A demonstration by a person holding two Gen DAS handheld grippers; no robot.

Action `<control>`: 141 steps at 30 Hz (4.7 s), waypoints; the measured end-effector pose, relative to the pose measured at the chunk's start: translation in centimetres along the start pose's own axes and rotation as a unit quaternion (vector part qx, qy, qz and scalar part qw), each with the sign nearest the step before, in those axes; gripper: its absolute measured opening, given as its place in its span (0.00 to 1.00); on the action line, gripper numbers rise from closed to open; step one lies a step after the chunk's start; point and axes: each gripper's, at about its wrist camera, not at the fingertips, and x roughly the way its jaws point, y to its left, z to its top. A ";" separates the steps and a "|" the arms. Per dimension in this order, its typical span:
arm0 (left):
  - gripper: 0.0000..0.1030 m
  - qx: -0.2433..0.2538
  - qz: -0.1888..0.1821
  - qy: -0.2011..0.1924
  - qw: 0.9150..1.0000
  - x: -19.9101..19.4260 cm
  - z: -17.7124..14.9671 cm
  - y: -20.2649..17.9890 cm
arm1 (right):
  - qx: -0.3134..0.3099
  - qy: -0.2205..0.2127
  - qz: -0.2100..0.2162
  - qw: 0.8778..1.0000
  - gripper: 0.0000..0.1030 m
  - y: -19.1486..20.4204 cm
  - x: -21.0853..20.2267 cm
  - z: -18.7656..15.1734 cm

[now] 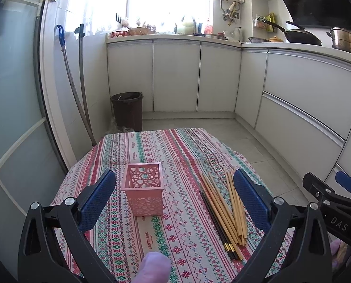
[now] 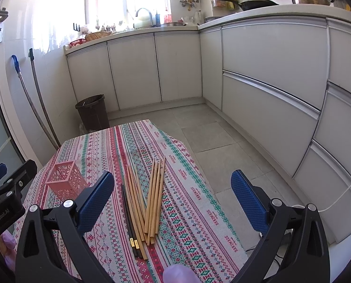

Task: Organize utensils
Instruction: 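Lower the left tool onto the chopstick pile and close on chopsticks, then lift the held chopsticks with the left tool while the right tool grasps chopsticks, then lower chopsticks into the pink basket and open both tools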

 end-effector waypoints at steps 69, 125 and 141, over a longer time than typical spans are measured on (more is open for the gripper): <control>0.04 0.019 -0.238 0.221 0.946 18.2 2.0 -6.3 | 0.178 0.235 -0.036 0.955 0.94 -8.1 16.4 3.9; 0.04 -0.065 -0.273 0.017 0.960 2.5 9.9 7.6 | 0.037 0.194 0.075 0.977 0.06 -0.3 17.4 7.7; 0.04 -0.114 -0.165 -0.021 0.980 1.7 14.7 13.4 | 0.062 0.065 0.230 0.969 0.06 6.4 8.4 17.1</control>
